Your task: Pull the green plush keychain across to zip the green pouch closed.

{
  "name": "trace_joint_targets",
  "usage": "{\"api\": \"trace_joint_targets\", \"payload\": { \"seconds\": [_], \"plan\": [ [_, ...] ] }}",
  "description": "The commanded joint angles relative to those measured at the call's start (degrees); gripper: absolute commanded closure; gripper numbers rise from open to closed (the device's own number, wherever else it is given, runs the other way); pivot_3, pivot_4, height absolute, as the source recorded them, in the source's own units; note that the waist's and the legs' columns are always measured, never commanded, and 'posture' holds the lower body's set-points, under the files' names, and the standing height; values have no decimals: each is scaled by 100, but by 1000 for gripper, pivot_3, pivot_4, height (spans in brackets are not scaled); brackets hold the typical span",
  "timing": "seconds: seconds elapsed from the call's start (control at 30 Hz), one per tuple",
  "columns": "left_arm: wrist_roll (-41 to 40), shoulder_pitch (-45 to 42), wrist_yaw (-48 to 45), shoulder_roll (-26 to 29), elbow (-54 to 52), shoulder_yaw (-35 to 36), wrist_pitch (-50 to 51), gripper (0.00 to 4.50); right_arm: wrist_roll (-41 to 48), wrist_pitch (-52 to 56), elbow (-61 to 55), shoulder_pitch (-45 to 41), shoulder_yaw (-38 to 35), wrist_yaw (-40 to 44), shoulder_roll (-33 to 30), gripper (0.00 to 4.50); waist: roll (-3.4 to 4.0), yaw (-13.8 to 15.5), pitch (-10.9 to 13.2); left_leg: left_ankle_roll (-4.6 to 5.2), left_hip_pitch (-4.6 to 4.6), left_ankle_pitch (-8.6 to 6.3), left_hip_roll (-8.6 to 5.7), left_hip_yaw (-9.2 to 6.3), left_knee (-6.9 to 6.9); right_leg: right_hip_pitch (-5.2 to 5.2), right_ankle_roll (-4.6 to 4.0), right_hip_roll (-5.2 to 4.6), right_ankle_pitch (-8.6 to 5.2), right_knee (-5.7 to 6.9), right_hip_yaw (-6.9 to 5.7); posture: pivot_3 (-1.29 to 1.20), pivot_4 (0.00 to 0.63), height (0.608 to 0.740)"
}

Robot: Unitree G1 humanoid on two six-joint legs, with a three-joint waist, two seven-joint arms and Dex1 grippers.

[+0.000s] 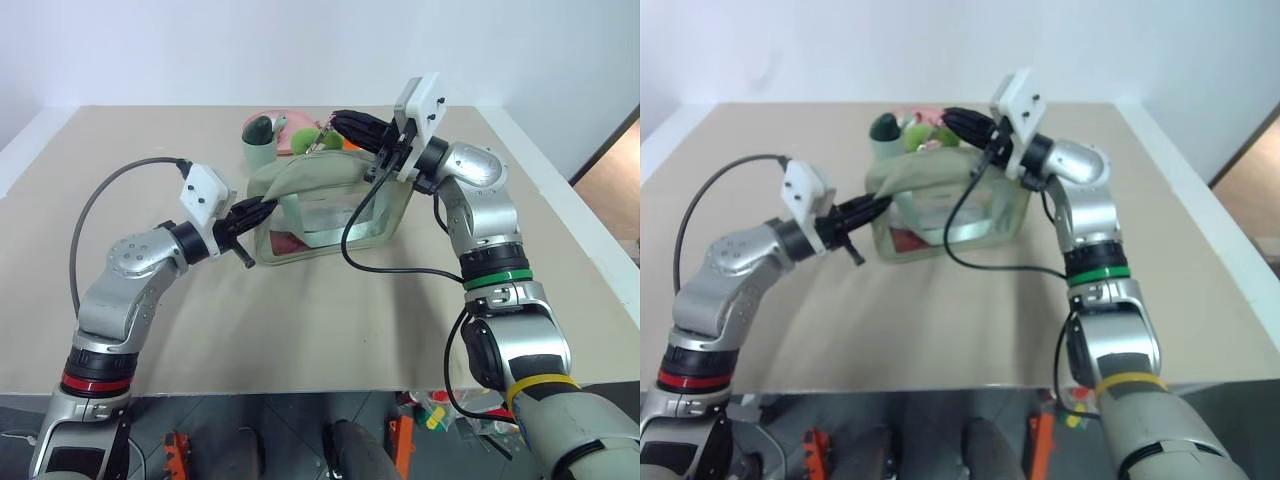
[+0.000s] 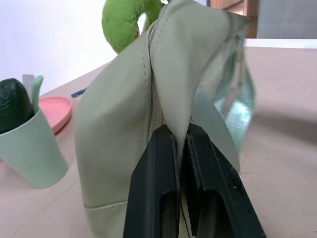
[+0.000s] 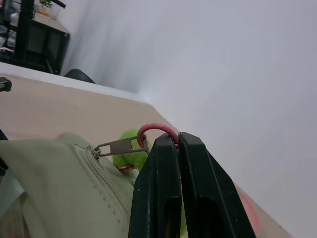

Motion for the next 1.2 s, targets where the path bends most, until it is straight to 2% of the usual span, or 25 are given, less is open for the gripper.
{"api": "trace_joint_targets", "payload": {
  "seconds": [0.03,0.57,0.87,1.03,1.2],
  "plan": [
    [97,41,7,66,127,87,-34,4500,187,-107,-434,-49,-720,-642,-417,4419,0,1,0,0,0,0,0,1,0,0,0,0,0,0,0,0,150,740],
    [259,-79,-14,79,369,22,-272,4500,-274,-354,-232,463,-853,-1953,-1214,4419,0,1,0,1,0,0,-5,6,1,1,17,-4,-10,-2,8,0,150,740],
    [426,-69,164,29,367,36,-331,4500,-738,-248,-42,1271,-861,-2706,-1734,4419,-1,2,0,2,0,-1,-8,11,0,3,18,-7,-10,-4,14,0,150,740],
    [472,-80,199,11,381,21,-356,4500,-846,-234,-21,1440,-890,-3055,-1815,4419,0,-11,0,2,6,-1,-8,20,1,1,25,-4,-10,-2,26,0,150,740],
    [517,-92,220,12,412,3,-412,4500,-1172,59,-237,1922,-610,-3134,-1785,4419,0,0,0,2,8,0,-6,16,3,6,32,-1,-13,-3,21,0,150,740]
  ]
}}
